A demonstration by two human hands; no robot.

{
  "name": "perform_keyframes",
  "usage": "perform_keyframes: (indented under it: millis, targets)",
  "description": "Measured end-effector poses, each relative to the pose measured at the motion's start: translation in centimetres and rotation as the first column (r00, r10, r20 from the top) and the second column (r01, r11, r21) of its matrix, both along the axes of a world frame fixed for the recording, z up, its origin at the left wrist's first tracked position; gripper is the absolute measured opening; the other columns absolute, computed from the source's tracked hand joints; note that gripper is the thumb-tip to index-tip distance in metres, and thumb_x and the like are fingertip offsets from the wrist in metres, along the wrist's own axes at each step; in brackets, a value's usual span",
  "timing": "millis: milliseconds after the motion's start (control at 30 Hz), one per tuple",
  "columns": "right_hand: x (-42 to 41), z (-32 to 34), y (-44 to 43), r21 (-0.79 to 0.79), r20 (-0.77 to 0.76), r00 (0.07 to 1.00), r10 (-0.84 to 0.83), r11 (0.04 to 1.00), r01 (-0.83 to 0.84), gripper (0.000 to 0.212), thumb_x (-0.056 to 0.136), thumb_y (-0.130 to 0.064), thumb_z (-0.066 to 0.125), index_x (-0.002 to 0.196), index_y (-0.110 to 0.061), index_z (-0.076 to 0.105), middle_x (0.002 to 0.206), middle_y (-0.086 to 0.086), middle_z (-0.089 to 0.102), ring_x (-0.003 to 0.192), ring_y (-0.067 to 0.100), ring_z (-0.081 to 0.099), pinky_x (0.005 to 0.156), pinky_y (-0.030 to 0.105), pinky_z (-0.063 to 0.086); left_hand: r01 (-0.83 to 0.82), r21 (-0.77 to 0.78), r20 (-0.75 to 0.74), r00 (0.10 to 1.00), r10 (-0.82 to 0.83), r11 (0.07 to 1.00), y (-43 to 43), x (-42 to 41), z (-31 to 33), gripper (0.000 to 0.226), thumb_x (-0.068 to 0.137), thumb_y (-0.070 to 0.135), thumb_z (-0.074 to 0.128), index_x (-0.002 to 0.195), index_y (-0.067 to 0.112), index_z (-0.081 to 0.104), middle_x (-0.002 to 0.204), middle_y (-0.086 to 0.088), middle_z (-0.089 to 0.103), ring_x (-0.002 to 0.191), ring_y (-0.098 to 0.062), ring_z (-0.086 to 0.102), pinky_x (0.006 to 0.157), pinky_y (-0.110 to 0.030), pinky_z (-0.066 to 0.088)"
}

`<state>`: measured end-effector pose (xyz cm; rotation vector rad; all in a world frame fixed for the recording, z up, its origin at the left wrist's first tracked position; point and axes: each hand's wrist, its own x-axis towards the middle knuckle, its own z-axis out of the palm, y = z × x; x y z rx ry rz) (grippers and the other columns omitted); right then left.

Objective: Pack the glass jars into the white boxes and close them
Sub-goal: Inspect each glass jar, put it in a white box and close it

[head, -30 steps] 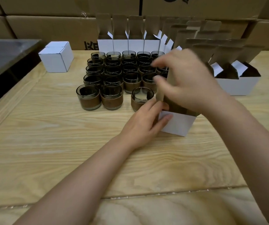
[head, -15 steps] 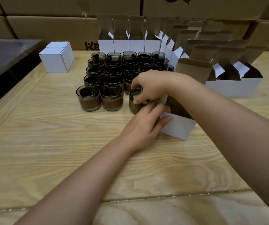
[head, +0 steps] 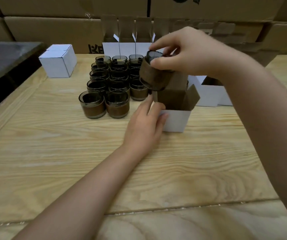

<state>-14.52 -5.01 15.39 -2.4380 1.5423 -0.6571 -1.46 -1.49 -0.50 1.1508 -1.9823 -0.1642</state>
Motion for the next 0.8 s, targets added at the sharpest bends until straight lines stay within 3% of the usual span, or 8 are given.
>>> perform_keyframes:
  millis: [167,267,433,600,700,800]
  targets:
    - [-2.2,-1.0,0.7,0.034,-0.033,0.997,-0.064,0.997,0.065,0.045,0.085,-0.043,0.064,0.128,-0.036,0.057,0.104,-0.005,0.059,0.083,0.003,0.053,0.065,0.016,0.038,-0.066,-0.006,0.008,0.998,0.066,0.998,0.0,0.0,0.0,0.019,0.096,0.015,0.055,0.107,0.001,0.06,0.115,-0.02,0.06,0.117,-0.039,0.053,0.092,-0.046,0.044]
    - [-2.7,-2.1,0.4,0.075,-0.105,0.991,-0.086,0.993,0.095,0.05,0.083,-0.043,0.067,0.13,-0.033,0.054,0.105,-0.005,0.054,0.083,0.004,0.051,0.061,0.014,0.035,-0.098,0.005,0.001,0.995,0.098,0.995,0.2,0.0,0.0,0.022,0.097,0.019,0.054,0.113,0.004,0.06,0.116,-0.014,0.062,0.125,-0.033,0.05,0.101,-0.043,0.039]
    - [-2.3,-4.2,-0.1,0.151,-0.176,0.979,-0.105,0.98,0.133,0.057,0.079,-0.042,0.072,0.126,-0.025,0.046,0.108,0.0,0.055,0.096,0.018,0.054,0.072,0.03,0.048,-0.113,-0.01,-0.004,0.994,0.113,0.994,0.2,0.0,0.1,0.023,0.096,0.021,0.055,0.115,0.008,0.057,0.11,-0.006,0.063,0.107,-0.024,0.057,0.093,-0.03,0.036]
    - [-1.5,-5.2,-0.3,0.231,-0.244,0.968,-0.061,0.966,0.119,0.051,0.08,-0.045,0.072,0.111,-0.02,0.04,0.099,0.002,0.054,0.078,0.013,0.052,0.056,0.028,0.04,-0.128,-0.005,0.003,0.992,0.128,0.992,0.2,0.0,0.2,0.023,0.093,0.02,0.058,0.113,0.008,0.057,0.106,-0.005,0.064,0.1,-0.024,0.058,0.087,-0.025,0.031]
    - [-1.1,-4.6,-0.3,0.241,-0.359,0.932,-0.054,0.959,0.149,0.046,0.084,-0.047,0.067,0.111,-0.012,0.054,0.102,0.005,0.061,0.086,0.02,0.058,0.064,0.032,0.045,-0.12,-0.008,-0.013,0.993,0.12,0.993,0.3,-0.1,0.2,0.023,0.093,0.019,0.059,0.112,0.008,0.056,0.104,-0.005,0.064,0.098,-0.024,0.058,0.087,-0.027,0.032]
    - [-0.9,-4.2,-0.3,0.294,-0.429,0.903,0.017,0.948,0.122,0.032,0.091,-0.046,0.059,0.105,-0.018,0.064,0.099,0.001,0.064,0.085,0.016,0.059,0.06,0.025,0.043,-0.108,-0.005,-0.023,0.994,0.108,0.994,0.3,0.0,0.2,0.023,0.092,0.018,0.06,0.112,0.007,0.056,0.104,-0.005,0.065,0.096,-0.024,0.059,0.086,-0.029,0.035]
